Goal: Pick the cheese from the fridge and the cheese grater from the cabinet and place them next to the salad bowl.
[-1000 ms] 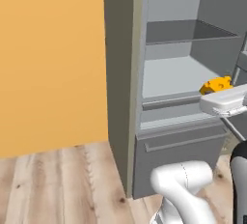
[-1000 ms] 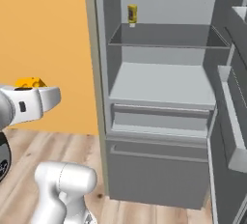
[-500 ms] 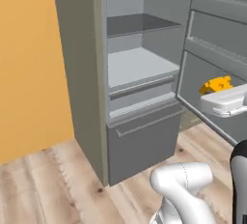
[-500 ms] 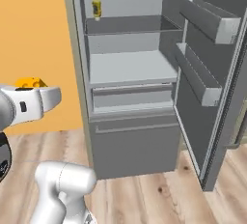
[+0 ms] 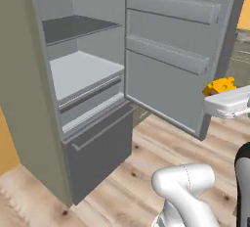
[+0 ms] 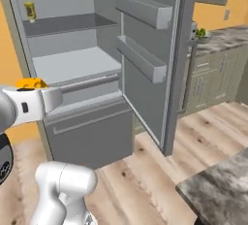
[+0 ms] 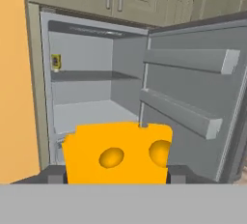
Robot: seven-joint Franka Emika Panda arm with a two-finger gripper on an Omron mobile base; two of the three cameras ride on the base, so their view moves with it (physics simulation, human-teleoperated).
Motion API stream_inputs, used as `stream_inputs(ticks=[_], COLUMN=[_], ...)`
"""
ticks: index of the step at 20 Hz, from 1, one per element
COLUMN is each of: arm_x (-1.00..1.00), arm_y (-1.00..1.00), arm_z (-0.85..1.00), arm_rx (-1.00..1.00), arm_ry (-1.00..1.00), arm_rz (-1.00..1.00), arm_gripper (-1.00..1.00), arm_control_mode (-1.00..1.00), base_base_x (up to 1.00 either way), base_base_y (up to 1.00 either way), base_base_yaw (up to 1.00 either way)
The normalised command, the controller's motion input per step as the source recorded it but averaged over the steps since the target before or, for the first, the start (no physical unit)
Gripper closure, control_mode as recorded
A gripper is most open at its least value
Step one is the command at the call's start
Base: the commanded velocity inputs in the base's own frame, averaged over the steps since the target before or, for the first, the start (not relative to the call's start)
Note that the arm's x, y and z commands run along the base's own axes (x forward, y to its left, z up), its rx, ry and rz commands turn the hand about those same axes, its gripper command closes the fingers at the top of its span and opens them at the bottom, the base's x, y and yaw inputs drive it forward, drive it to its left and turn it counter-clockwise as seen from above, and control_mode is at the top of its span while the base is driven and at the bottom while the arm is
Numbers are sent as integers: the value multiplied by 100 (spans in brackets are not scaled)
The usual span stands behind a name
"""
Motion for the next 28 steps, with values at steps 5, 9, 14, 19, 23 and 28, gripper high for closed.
stream_inputs(ticks=[5, 9, 14, 19, 23, 28], arm_x=[0, 0, 0, 0, 0, 0], arm_y=[0, 0, 0, 0, 0, 0], arm_z=[0, 0, 0, 0, 0, 0], arm_rx=[0, 0, 0, 0, 0, 0], arm_ry=[0, 0, 0, 0, 0, 0], arm_rz=[0, 0, 0, 0, 0, 0], arm_gripper=[100, 100, 100, 100, 100, 100], arm_control_mode=[100, 100, 100, 100, 100, 100], base_base_x=[-1, 0, 0, 0, 0, 0], base_base_y=[24, 21, 16, 7, -11, -26], base_base_yaw=[-57, -57, -56, -51, -34, -26])
